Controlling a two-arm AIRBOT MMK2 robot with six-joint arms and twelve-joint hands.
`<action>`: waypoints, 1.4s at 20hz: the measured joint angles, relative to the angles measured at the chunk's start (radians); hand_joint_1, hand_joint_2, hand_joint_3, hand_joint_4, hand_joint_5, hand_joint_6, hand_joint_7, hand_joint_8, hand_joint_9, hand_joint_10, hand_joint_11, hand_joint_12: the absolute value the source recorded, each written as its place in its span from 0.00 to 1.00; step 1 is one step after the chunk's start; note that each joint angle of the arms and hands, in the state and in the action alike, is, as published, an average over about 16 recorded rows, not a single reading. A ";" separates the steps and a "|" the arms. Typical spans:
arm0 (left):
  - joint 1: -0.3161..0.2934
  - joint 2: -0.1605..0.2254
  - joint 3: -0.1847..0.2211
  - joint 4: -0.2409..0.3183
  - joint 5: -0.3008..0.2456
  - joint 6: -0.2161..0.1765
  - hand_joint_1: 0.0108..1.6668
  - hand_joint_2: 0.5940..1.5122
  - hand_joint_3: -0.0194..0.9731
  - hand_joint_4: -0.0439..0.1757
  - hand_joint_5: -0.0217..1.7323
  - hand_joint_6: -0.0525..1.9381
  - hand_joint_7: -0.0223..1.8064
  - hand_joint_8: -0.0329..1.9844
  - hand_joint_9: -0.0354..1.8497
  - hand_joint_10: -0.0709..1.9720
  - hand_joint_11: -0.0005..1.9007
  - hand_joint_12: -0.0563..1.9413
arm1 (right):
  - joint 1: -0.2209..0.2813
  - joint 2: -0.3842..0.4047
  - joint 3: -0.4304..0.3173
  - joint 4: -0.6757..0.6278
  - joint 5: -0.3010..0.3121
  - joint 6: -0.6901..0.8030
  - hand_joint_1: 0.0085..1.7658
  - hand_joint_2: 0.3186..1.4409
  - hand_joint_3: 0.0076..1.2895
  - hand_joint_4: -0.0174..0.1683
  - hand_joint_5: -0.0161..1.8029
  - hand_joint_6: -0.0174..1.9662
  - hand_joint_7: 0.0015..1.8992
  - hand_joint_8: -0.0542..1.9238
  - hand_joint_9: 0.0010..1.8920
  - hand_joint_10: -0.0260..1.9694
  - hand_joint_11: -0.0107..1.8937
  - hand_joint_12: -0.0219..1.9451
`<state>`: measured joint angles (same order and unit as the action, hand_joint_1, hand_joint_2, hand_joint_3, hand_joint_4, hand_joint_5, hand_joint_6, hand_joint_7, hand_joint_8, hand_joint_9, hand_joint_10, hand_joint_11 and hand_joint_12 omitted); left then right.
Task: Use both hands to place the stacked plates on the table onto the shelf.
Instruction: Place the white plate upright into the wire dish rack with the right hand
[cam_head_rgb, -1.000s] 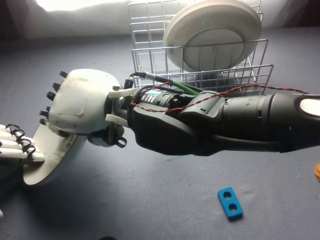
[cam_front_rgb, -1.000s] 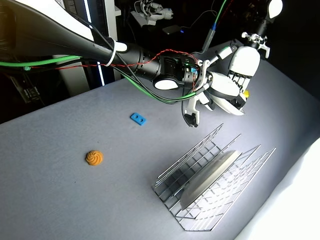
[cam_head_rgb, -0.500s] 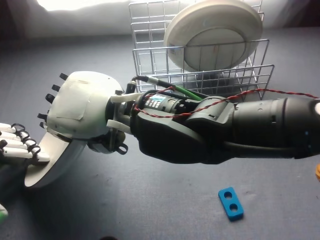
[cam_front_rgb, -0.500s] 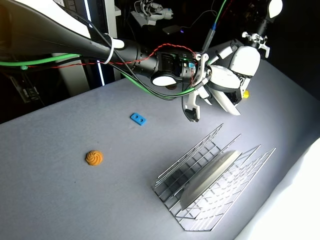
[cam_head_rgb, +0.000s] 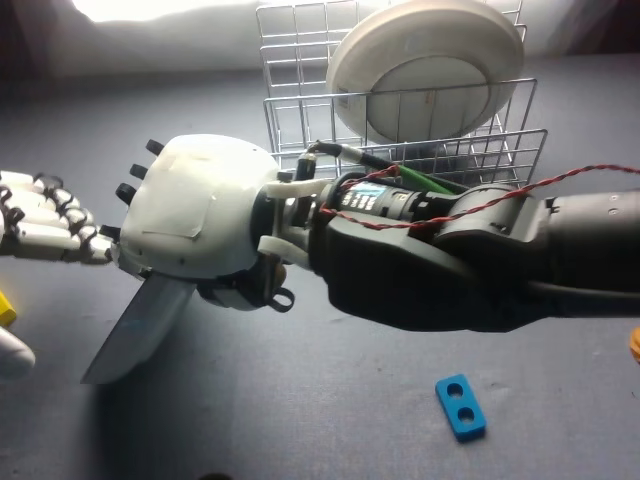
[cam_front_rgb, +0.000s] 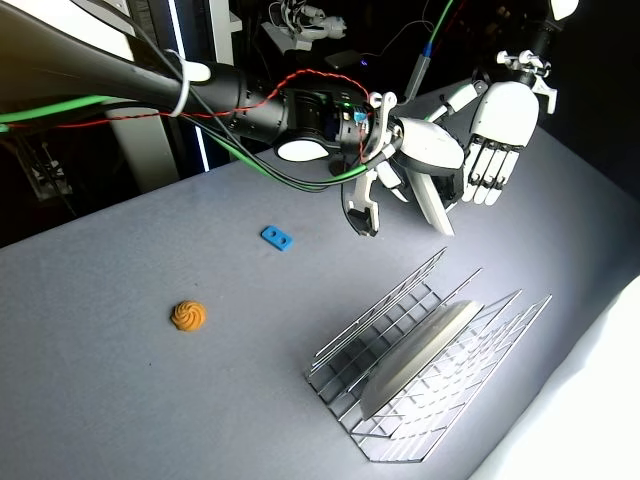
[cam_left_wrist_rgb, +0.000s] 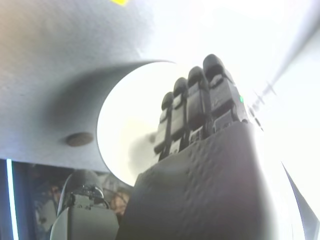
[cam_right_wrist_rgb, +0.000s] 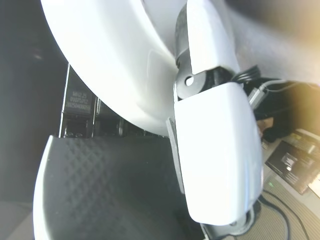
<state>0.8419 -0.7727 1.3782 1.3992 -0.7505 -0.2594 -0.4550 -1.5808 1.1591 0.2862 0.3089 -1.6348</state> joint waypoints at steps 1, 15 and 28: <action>-0.014 0.003 0.000 0.002 0.000 0.000 0.01 0.45 0.04 0.21 0.07 0.03 0.09 0.02 0.07 0.04 0.01 0.16 | 0.006 0.019 -0.020 0.008 -0.001 -0.001 0.75 0.63 0.01 0.08 0.49 0.50 0.51 0.47 0.52 0.52 0.46 0.53; -0.090 0.019 0.010 0.024 -0.003 -0.005 0.01 0.45 0.04 0.20 0.08 0.03 0.10 0.02 0.08 0.04 0.01 0.17 | 0.165 0.314 -0.284 0.440 -0.011 -0.045 0.76 0.63 0.01 0.09 0.52 0.51 0.55 0.45 0.54 0.50 0.48 0.51; -0.089 0.019 0.012 0.033 -0.004 -0.008 0.01 0.46 0.04 0.20 0.08 0.03 0.10 0.02 0.08 0.04 0.01 0.18 | 0.307 0.502 -0.325 0.926 0.024 -0.082 0.77 0.63 0.01 0.08 0.51 0.52 0.54 0.46 0.54 0.51 0.47 0.50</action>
<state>0.7532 -0.7536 1.3899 1.4317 -0.7543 -0.2671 -0.1484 -1.0786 0.8345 1.2122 0.3325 -1.7171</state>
